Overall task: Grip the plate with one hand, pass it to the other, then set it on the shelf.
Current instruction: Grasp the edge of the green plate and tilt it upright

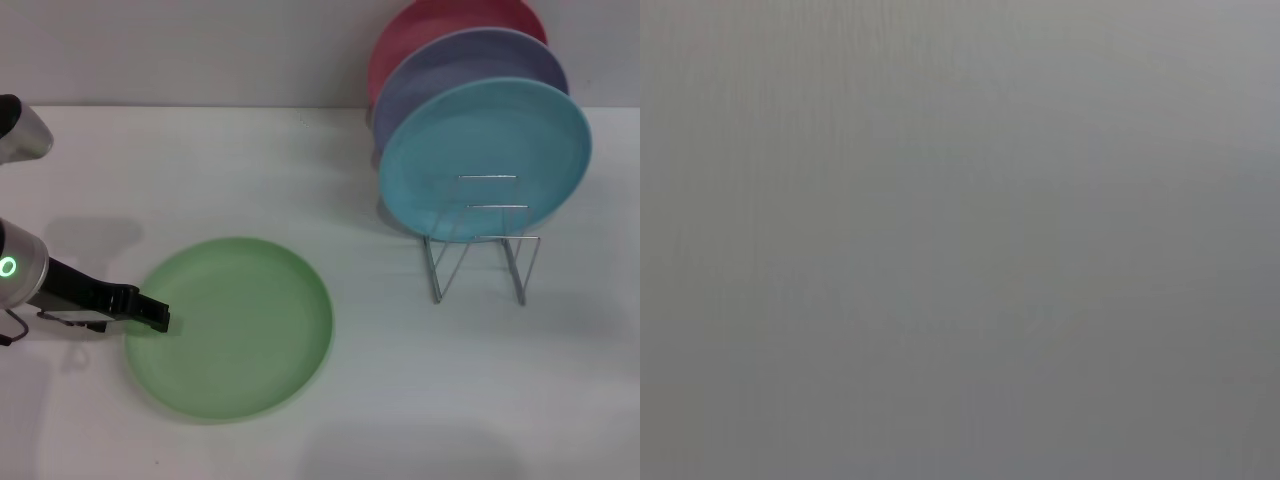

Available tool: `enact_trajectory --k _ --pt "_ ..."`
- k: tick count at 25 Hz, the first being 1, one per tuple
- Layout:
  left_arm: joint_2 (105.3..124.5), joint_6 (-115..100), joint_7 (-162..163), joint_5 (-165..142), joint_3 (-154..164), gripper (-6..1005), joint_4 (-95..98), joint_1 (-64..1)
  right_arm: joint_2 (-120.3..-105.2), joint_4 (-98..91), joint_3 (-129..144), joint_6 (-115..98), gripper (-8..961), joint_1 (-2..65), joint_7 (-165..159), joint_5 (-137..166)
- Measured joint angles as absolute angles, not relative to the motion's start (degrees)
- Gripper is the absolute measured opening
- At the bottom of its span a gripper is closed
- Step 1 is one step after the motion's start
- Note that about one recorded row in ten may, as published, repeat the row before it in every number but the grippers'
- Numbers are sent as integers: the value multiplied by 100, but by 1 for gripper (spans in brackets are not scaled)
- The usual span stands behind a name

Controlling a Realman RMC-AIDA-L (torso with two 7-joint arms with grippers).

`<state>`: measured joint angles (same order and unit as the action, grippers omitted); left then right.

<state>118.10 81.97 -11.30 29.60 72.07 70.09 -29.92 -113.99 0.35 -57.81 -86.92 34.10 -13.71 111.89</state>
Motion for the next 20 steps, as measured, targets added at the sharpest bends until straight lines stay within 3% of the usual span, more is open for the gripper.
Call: enact_trajectory --k 20 --pt "11801 8165 -1203 2953 7276 834 6811 -3122 -11399 68 -5792 -8729 728 3410 -1371 11182"
